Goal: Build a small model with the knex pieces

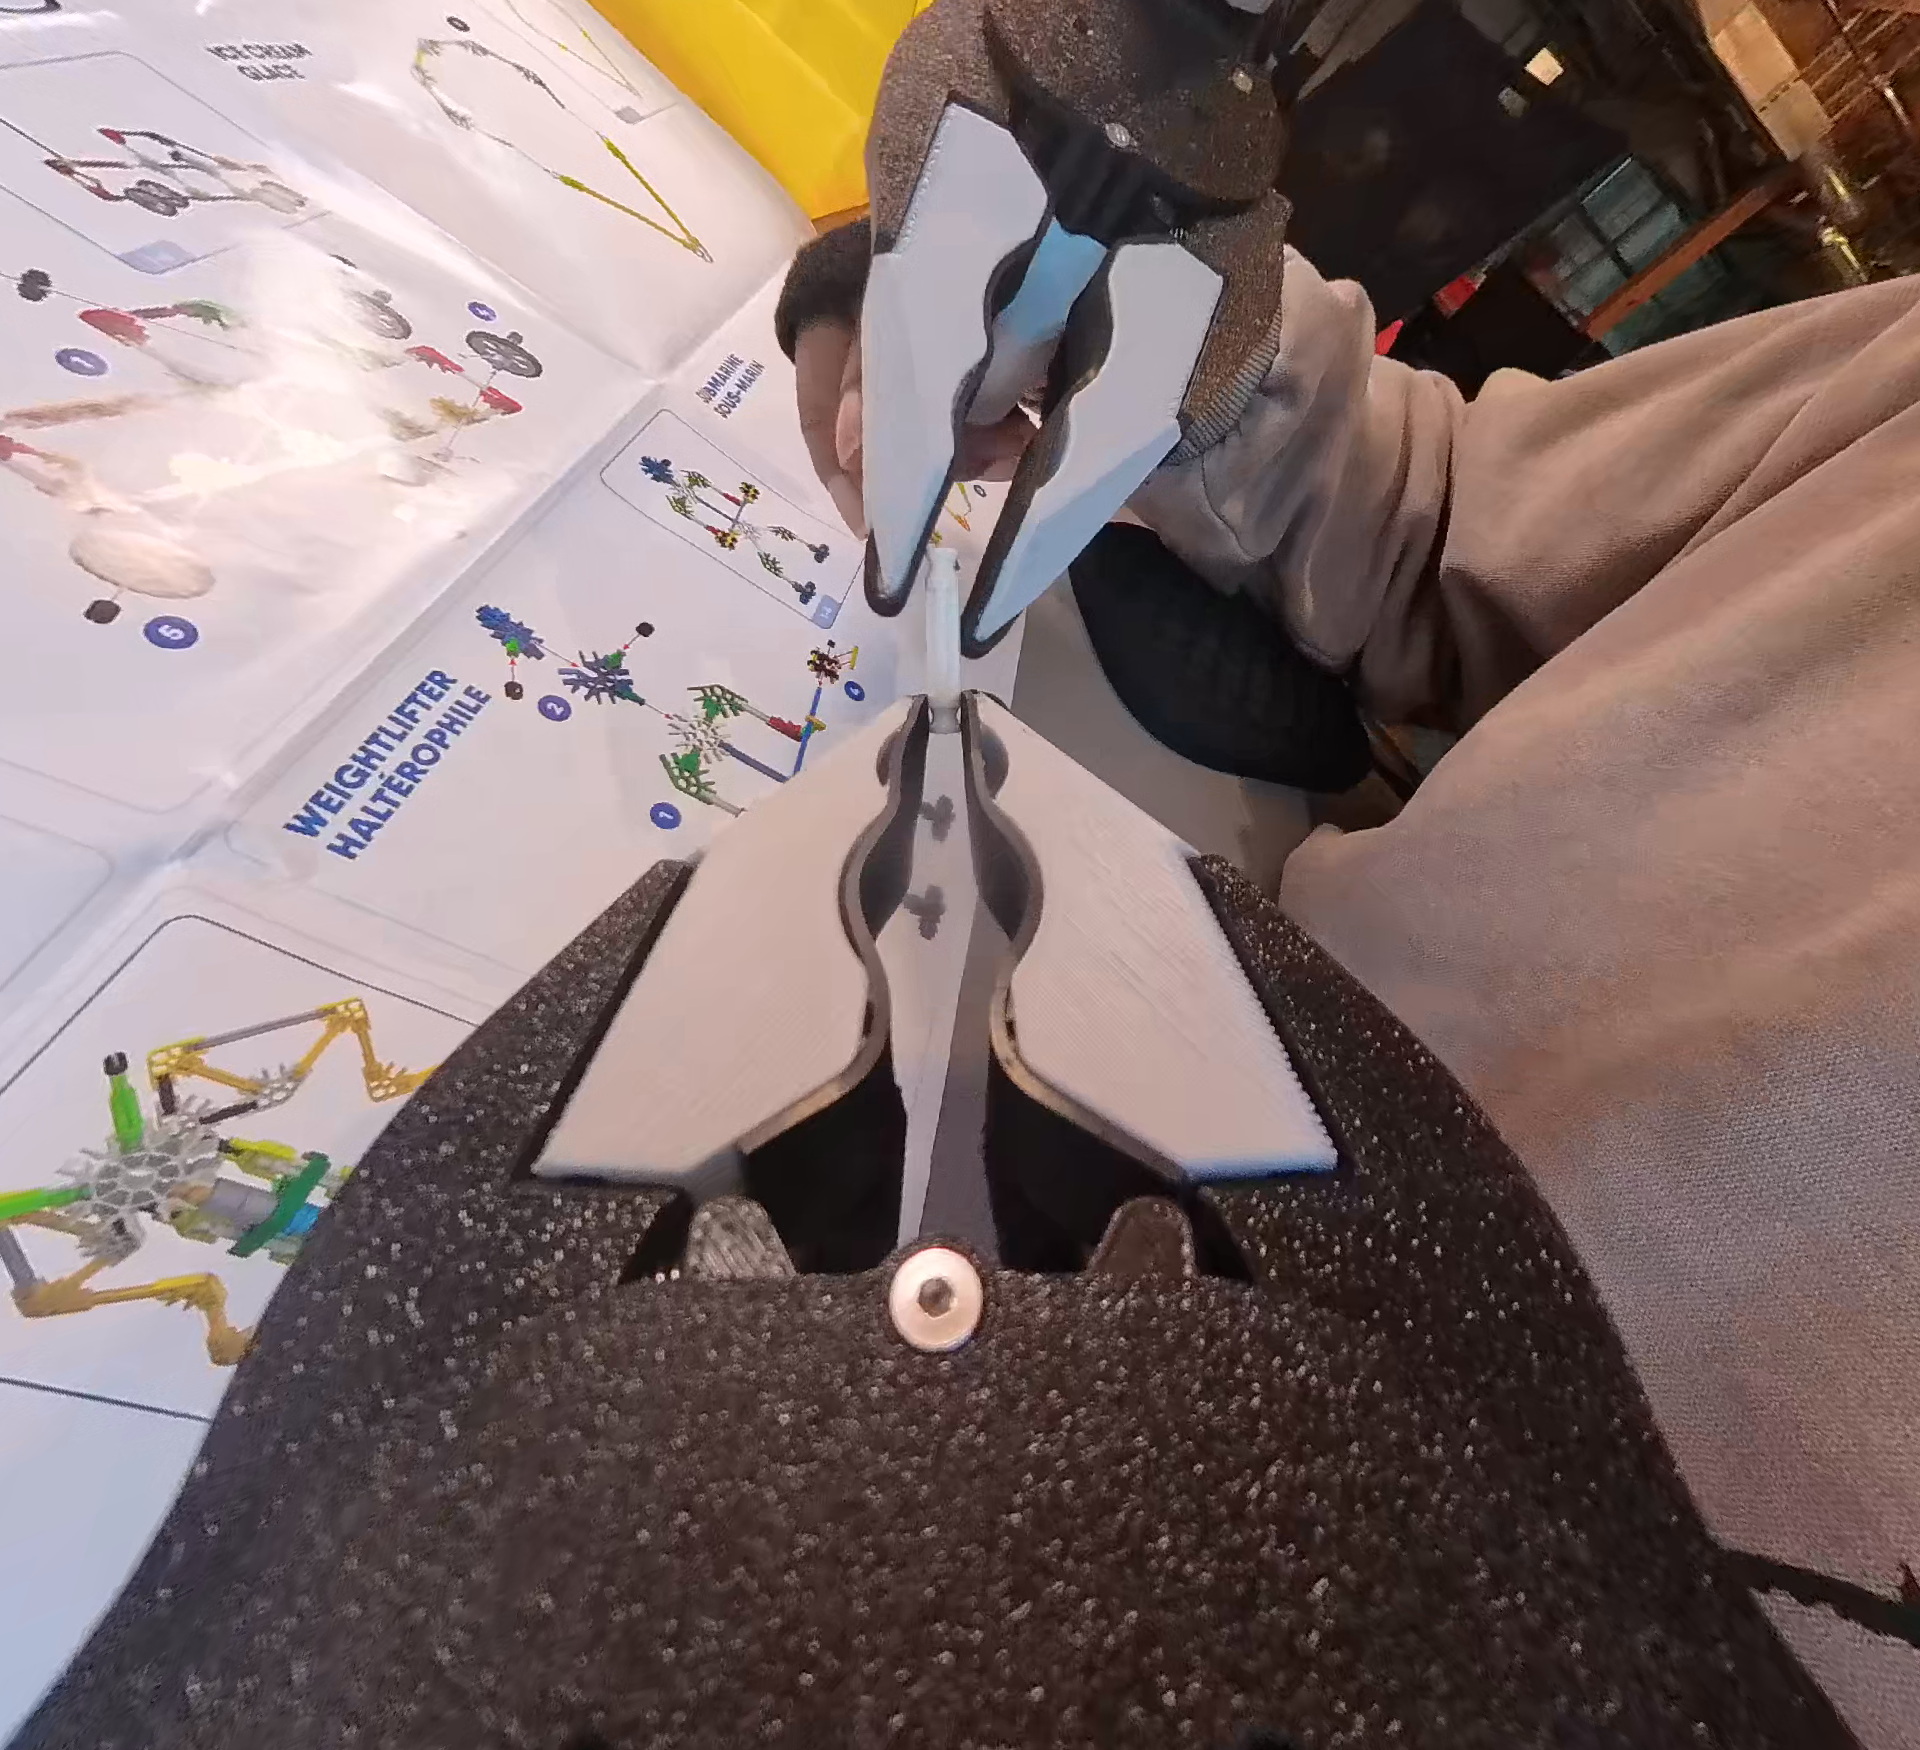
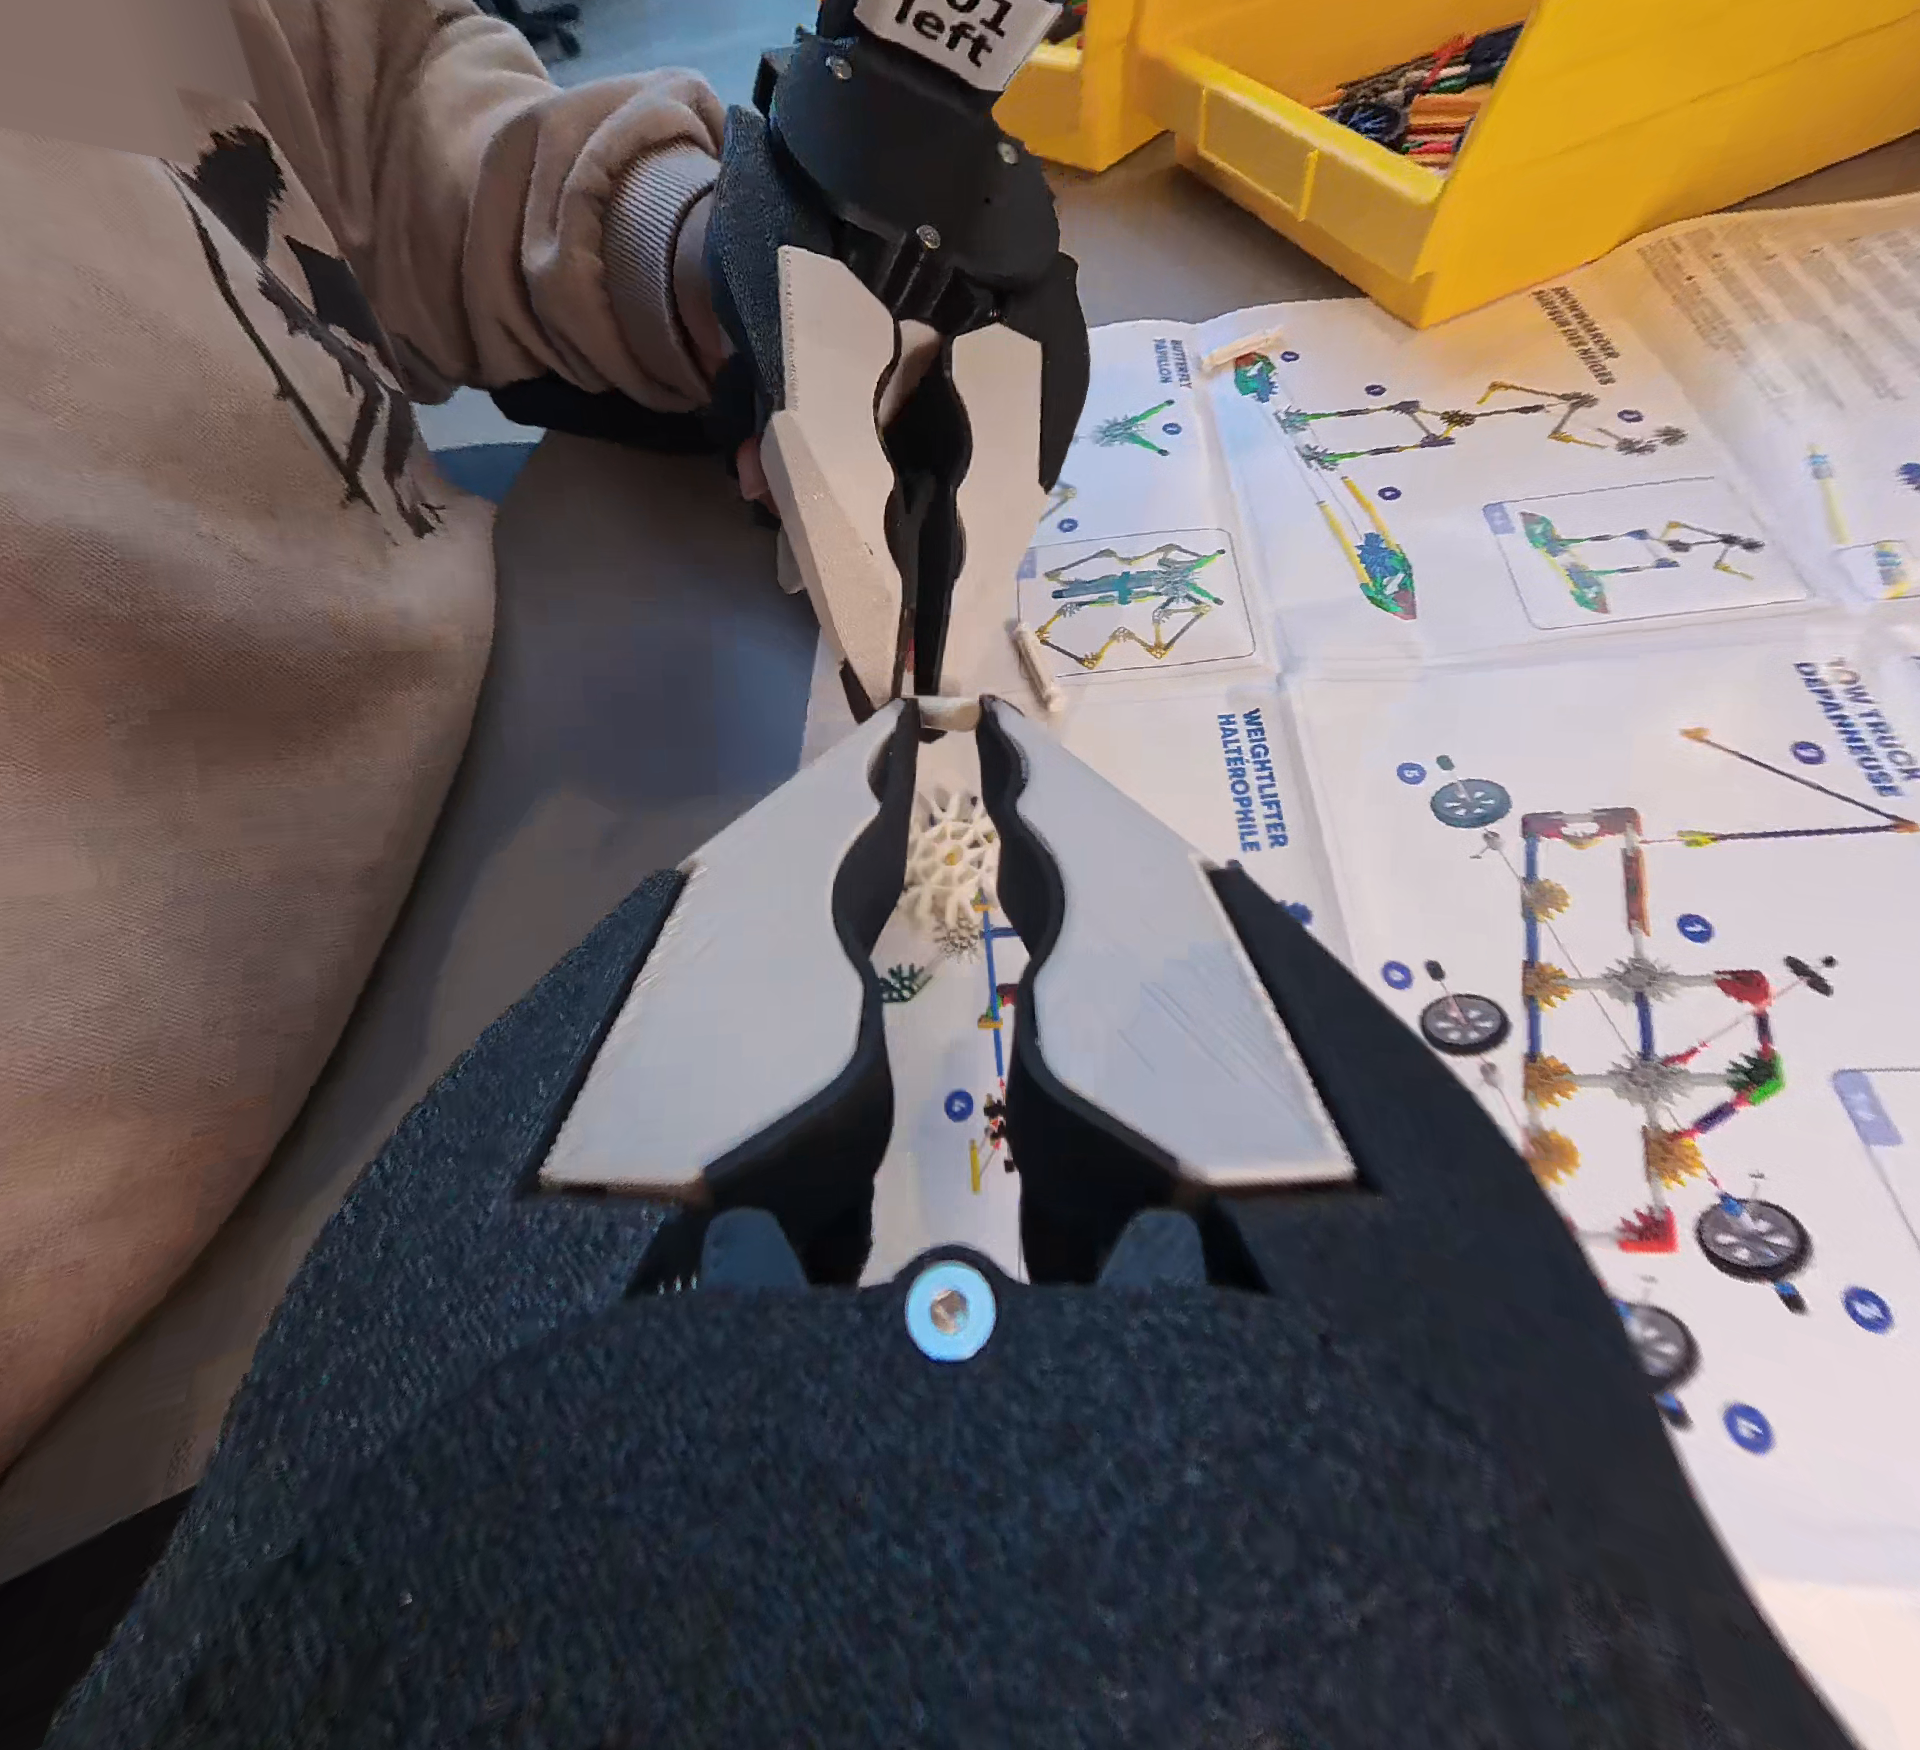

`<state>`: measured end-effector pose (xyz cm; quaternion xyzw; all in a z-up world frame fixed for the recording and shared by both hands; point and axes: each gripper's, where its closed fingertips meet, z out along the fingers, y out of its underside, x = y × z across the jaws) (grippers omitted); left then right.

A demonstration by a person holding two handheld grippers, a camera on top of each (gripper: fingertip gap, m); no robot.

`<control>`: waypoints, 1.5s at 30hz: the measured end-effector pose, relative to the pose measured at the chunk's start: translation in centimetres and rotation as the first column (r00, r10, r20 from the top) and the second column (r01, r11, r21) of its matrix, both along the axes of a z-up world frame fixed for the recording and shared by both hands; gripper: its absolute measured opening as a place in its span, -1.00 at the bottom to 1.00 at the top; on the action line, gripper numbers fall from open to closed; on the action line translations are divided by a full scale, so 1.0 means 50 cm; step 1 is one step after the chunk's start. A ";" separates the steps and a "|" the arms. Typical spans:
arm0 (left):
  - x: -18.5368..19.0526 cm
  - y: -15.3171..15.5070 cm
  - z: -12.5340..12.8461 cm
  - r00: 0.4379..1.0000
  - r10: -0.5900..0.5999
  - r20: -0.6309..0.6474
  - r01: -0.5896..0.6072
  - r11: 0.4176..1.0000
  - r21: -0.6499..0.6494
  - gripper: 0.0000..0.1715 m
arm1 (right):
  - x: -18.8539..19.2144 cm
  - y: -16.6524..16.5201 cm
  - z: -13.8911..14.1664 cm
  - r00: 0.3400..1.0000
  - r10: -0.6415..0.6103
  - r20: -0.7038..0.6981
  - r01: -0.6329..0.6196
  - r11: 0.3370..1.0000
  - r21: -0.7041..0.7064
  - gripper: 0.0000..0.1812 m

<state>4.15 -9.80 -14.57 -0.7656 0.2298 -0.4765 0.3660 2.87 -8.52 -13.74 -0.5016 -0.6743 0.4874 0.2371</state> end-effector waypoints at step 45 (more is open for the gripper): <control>0.017 -0.034 -0.121 0.765 -0.181 -0.618 0.380 0.902 0.206 -0.78 | 0.086 -0.025 -0.142 0.780 0.088 0.619 0.187 0.912 -0.365 -0.94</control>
